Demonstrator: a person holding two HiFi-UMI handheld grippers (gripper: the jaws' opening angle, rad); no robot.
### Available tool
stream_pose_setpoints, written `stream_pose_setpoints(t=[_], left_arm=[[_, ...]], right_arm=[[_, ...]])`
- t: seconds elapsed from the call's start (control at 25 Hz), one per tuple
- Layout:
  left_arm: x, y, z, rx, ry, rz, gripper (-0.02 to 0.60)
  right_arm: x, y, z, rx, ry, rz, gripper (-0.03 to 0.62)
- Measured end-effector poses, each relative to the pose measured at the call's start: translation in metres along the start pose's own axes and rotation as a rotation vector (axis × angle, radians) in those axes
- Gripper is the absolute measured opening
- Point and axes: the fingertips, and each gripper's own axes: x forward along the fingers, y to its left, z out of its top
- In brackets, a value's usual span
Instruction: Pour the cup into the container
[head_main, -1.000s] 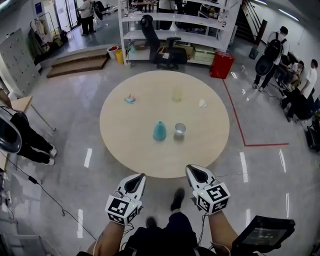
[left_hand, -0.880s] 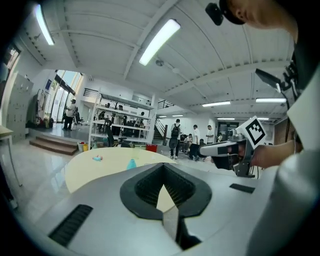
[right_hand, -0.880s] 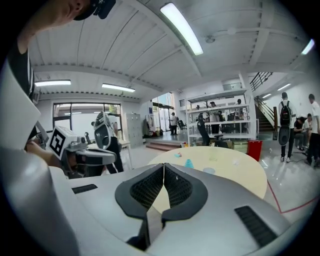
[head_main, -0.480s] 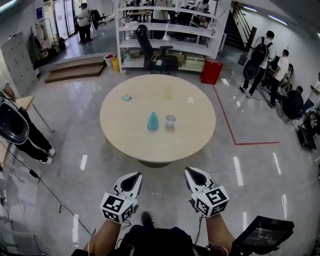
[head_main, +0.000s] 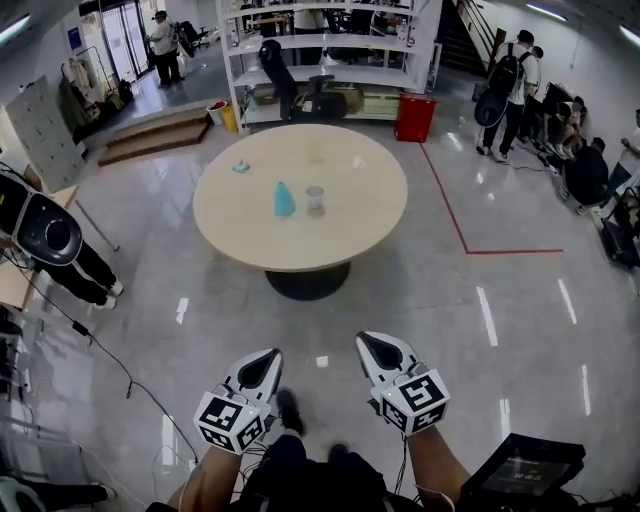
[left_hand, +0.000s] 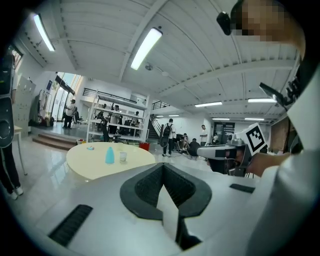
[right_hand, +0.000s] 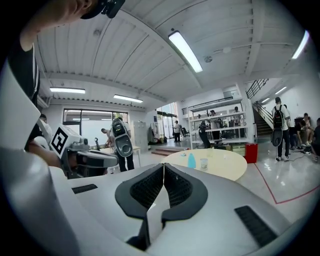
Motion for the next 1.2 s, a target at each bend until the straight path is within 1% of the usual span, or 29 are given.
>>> stream_pose_setpoints(t=[0.12, 0.2, 0.36, 0.44, 0.52, 0.6, 0.72, 0.88, 1.04, 1.2], left_arm=[[-0.023, -0.030, -0.006, 0.034, 0.027, 0.009, 0.000], [-0.043, -0.046, -0.004, 0.053, 0.026, 0.016, 0.000], [-0.082, -0.065, -0.006, 0.055, 0.031, 0.027, 0.000], [-0.095, -0.074, -0.009, 0.060, 0.025, 0.016, 0.000], [-0.118, -0.081, -0.014, 0.066, 0.009, 0.005, 0.000], [-0.153, -0.082, -0.021, 0.056, -0.014, -0.001, 0.000], [-0.201, -0.084, -0.044, 0.012, -0.026, -0.028, 0.000], [-0.246, -0.086, -0.072, 0.025, -0.022, -0.053, 0.000], [-0.286, -0.081, -0.078, 0.023, -0.050, -0.071, 0.000], [-0.322, -0.080, -0.081, -0.014, -0.057, -0.075, 0.000]], right_arm=[[-0.033, 0.010, -0.004, 0.012, -0.014, 0.000, 0.011], [-0.052, 0.021, -0.004, 0.017, -0.024, 0.002, 0.011], [-0.080, 0.051, 0.000, 0.008, -0.043, 0.008, 0.011], [-0.090, 0.063, 0.000, 0.003, -0.053, 0.002, 0.011], [-0.102, 0.085, -0.003, -0.003, -0.056, -0.011, 0.009], [-0.111, 0.115, -0.007, -0.013, -0.051, -0.028, 0.009], [-0.120, 0.156, -0.010, -0.006, -0.067, -0.055, 0.011], [-0.139, 0.198, -0.028, 0.022, -0.077, -0.090, 0.009], [-0.162, 0.241, -0.043, 0.016, -0.046, -0.119, 0.009], [-0.187, 0.281, -0.041, -0.003, -0.011, -0.142, 0.009]])
